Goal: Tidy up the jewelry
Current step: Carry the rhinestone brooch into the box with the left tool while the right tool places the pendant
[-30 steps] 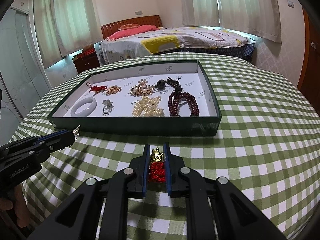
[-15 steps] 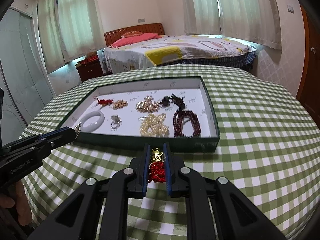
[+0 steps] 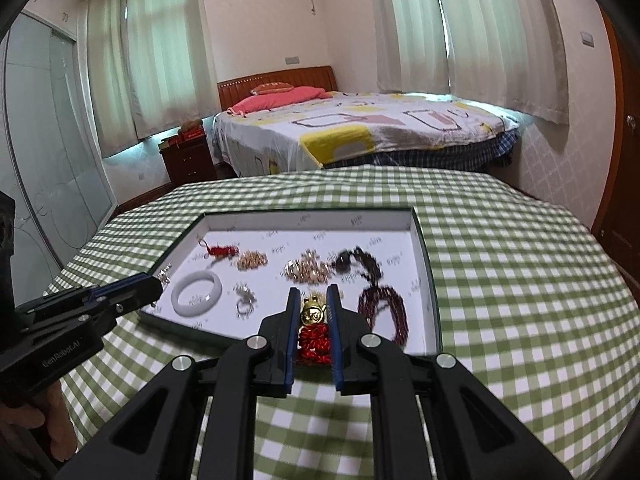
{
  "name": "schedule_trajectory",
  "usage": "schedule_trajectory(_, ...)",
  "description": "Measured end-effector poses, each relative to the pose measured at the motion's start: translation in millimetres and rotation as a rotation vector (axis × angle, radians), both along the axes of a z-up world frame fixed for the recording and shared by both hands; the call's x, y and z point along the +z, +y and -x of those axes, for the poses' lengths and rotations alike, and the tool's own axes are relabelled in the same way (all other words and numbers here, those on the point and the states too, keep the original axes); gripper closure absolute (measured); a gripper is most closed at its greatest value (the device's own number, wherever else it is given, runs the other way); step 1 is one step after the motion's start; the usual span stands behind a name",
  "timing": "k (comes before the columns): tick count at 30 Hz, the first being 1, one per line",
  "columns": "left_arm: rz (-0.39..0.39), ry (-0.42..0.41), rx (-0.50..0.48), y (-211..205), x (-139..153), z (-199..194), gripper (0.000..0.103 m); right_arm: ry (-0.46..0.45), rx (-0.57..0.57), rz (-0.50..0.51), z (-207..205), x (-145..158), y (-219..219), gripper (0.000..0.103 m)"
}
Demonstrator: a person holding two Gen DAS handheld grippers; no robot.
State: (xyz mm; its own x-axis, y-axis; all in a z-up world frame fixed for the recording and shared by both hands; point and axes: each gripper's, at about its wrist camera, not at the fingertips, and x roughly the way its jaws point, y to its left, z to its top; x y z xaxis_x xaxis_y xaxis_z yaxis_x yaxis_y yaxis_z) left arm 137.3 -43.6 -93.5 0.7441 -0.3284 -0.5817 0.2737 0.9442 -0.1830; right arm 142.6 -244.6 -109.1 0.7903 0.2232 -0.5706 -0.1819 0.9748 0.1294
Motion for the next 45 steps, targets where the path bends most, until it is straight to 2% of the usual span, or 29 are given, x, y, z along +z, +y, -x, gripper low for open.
schedule_trajectory(8, -0.007, -0.037, 0.006, -3, 15, -23, 0.09, -0.048, 0.028, 0.027, -28, 20, 12, 0.089)
schedule_trajectory(20, -0.019, -0.08, 0.046, -11, 33, -94, 0.09, -0.094, 0.05, 0.057, -92, 38, 15, 0.089)
schedule_trajectory(24, -0.027, -0.037, 0.041, -19, 24, -127, 0.09, -0.066, 0.061, 0.047, -120, 31, 15, 0.089)
schedule_trajectory(28, -0.057, 0.041, 0.031, -31, 0, -154, 0.09, 0.002, 0.077, 0.04, -143, 10, 15, 0.089)
schedule_trajectory(35, -0.105, 0.168, 0.042, -40, -38, -188, 0.09, 0.161, 0.097, 0.077, -179, -28, 20, 0.089)
schedule_trajectory(39, -0.088, 0.254, 0.048, -37, -51, -204, 0.09, 0.244, 0.105, 0.072, -195, -41, 20, 0.089)
schedule_trajectory(42, -0.078, 0.31, 0.045, -38, -58, -212, 0.09, 0.274, 0.103, 0.084, -201, -47, 20, 0.089)
schedule_trajectory(45, -0.083, 0.334, 0.044, -39, -62, -215, 0.09, 0.316, 0.112, 0.076, -206, -54, 19, 0.089)
